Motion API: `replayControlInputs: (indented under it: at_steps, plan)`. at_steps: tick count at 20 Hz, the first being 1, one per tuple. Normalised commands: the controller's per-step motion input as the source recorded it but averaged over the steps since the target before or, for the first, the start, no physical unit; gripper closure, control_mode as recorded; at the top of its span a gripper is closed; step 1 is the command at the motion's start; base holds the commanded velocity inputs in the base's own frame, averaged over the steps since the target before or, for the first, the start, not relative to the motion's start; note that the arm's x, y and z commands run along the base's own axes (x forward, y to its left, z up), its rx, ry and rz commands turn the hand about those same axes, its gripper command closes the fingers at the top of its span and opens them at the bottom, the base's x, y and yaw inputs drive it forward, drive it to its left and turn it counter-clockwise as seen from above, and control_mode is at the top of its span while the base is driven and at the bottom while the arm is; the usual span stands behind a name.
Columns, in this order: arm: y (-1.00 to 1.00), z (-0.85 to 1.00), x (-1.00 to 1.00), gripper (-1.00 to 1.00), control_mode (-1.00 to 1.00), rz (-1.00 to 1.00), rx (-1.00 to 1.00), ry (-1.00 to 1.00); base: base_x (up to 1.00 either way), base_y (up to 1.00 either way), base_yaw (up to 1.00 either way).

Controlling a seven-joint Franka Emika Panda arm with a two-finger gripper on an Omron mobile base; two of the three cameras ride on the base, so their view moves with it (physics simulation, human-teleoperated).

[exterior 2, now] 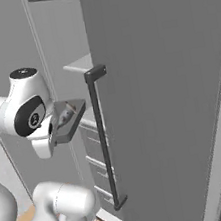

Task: Take the meat container that has the fish and place it on the second highest rack of the freezer. Then take the vegetable container that has the corn and bell pepper and place it on the highest rack of the freezer.

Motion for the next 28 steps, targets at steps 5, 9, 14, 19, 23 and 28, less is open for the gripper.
replayControlInputs:
  at_steps: [5,9,14,19,23,28]
  plan:
    - [0.0,0.0,0.0,1.0,1.0,0.0,0.0,0.0,0.51,0.28,-0.39]
    - [0.0,0.0,0.0,1.0,1.0,0.0,0.0,0.0,0.52,0.32,-0.3]
    - [0.0,0.0,0.0,1.0,1.0,0.0,0.0,0.0,0.42,0.14,-0.33]
    - [0.0,0.0,0.0,1.0,1.0,0.0,0.0,0.0,0.27,0.29,-0.18]
    - [0.0,0.0,0.0,1.0,1.0,0.0,0.0,0.0,0.27,0.44,-0.14]
    - [0.0,0.0,0.0,1.0,1.0,0.0,0.0,0.0,0.31,0.36,-0.1]
